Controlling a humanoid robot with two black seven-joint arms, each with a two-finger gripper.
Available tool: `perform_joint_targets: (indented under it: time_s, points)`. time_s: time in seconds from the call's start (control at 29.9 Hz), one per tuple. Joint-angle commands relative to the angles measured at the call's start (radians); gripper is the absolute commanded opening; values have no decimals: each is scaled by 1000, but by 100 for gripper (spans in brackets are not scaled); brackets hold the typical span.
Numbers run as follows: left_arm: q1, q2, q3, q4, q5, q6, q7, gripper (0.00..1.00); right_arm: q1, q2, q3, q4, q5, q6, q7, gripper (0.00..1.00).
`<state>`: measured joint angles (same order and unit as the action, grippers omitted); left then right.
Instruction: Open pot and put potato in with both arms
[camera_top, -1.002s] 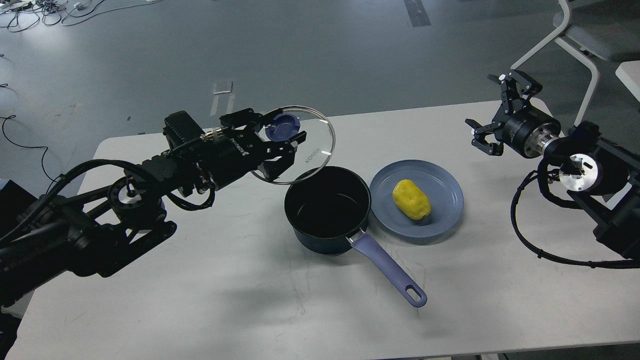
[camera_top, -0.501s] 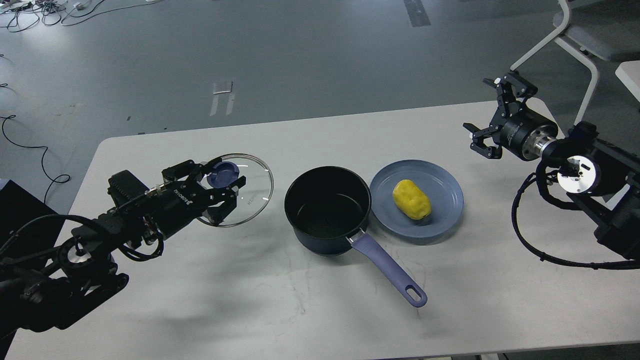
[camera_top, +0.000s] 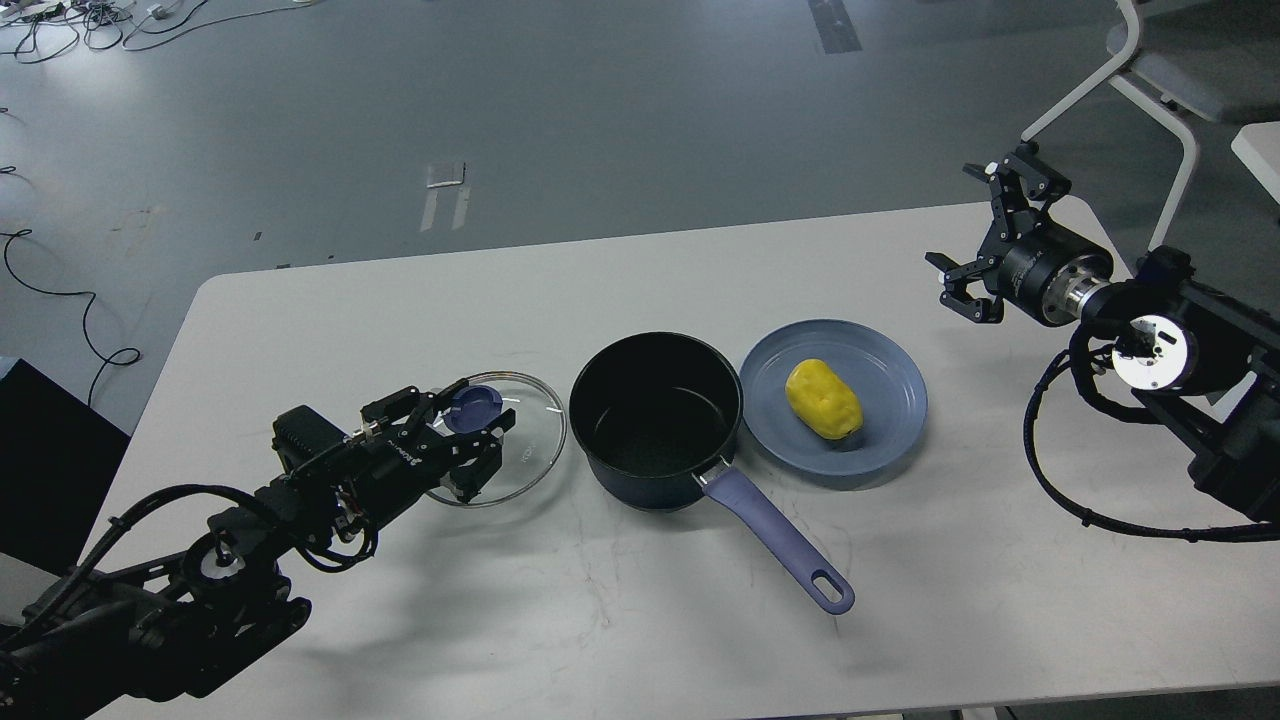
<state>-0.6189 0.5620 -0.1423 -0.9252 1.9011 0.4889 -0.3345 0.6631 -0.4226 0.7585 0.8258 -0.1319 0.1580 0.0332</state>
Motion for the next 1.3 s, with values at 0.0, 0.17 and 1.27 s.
perform_joint_targets:
  time_s: [0.0,0.17,1.27]
  points:
    - [1,-11,16,20,0,0,0,25,-3,1,1,0,1,0,1,100]
    - [1,-34,53,54,-8,0,2,27,-3,1,2,0,0,-1,1,100]
    - [-335,41,-22,-109,-1055,-151,-154,98,141,-82,-289,148,-644,8,174,100]
